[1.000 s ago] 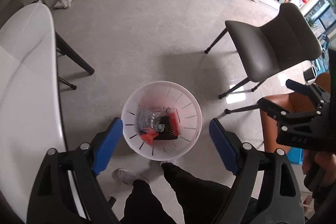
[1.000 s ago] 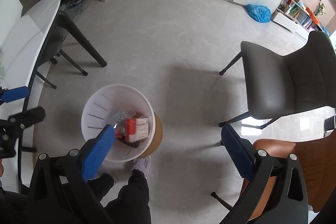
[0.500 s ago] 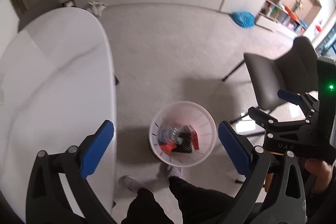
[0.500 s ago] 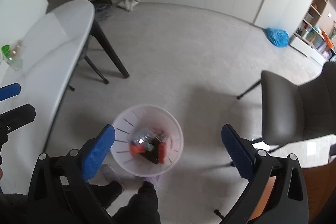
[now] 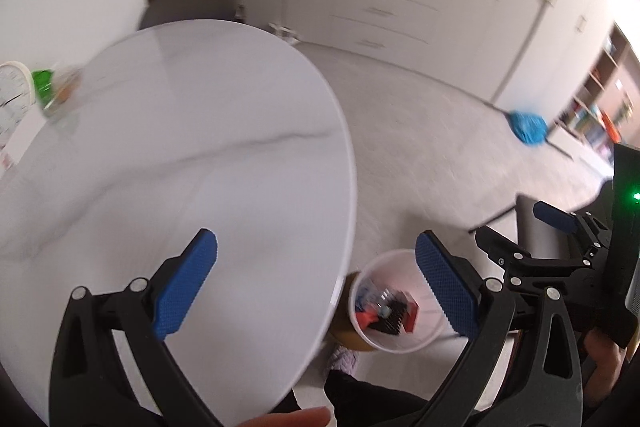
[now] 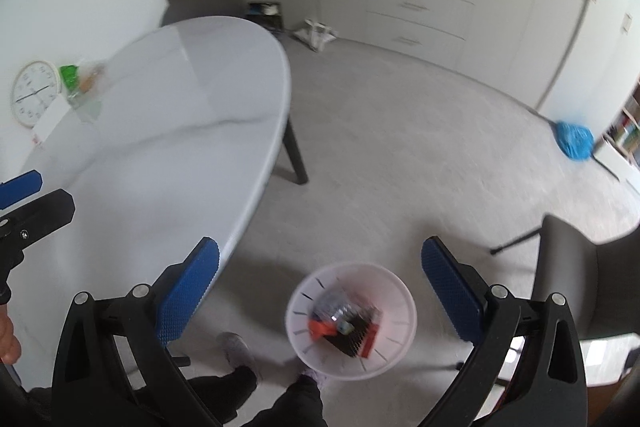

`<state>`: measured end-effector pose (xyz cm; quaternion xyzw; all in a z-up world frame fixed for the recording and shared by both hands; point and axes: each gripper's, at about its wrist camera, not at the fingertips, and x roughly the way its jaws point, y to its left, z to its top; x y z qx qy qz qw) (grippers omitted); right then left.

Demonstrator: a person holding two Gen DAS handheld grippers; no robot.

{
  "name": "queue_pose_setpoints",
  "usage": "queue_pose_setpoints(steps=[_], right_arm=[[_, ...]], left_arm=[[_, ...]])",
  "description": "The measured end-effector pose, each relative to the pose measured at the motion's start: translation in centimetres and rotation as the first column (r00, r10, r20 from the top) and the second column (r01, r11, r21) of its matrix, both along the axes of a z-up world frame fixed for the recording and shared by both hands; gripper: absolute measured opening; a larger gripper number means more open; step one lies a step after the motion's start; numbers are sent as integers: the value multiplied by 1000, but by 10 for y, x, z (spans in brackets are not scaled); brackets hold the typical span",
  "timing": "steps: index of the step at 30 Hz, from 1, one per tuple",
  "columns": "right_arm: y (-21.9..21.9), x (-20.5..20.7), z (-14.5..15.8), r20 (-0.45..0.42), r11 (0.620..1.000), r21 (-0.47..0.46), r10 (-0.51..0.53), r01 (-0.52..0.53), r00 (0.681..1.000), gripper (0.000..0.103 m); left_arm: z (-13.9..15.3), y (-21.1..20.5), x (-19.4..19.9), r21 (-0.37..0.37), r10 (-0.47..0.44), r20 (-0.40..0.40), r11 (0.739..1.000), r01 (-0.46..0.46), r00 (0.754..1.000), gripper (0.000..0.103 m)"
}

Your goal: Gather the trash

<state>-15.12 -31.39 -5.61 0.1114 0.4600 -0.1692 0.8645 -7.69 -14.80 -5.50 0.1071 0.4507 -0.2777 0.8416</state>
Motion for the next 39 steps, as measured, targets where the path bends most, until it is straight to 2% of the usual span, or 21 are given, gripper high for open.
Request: queue_pose_setpoints(steps=[4, 5, 8, 11, 14, 18, 21, 26, 39], right_arm=[[30, 32, 35, 63, 996, -38, 85, -83, 994, 100], [44, 45, 52, 98, 991, -58, 128, -123, 987, 100], [78, 69, 87, 170, 974, -110, 217, -200, 961, 101], [114, 89, 119, 240, 948, -149, 312, -283, 919, 101], [147, 104, 137, 274, 922, -172, 383, -347, 882, 101], [180, 118, 141, 274, 891, -157, 454, -426, 848, 101], [197, 126, 140, 255, 867, -144, 498, -477, 829, 101], [213, 132, 136, 232, 842, -131, 540, -524, 809, 101], [218, 136, 132, 214, 845, -104, 535, -525, 817, 101]], left_arm=[[28, 38, 19, -31, 108, 48, 994, -107, 993, 95], [36, 47, 22, -34, 134, 67, 991, -132, 989, 95], [68, 83, 36, -62, 240, 126, 970, -234, 963, 95], [93, 124, 47, -97, 363, 149, 931, -352, 920, 95], [109, 165, 53, -118, 480, 160, 877, -466, 863, 95], [114, 212, 58, -117, 602, 157, 799, -590, 783, 95], [106, 235, 56, -103, 642, 134, 767, -634, 755, 95], [96, 245, 57, -73, 668, 118, 744, -665, 735, 95], [88, 238, 63, -50, 660, 94, 751, -658, 746, 95]])
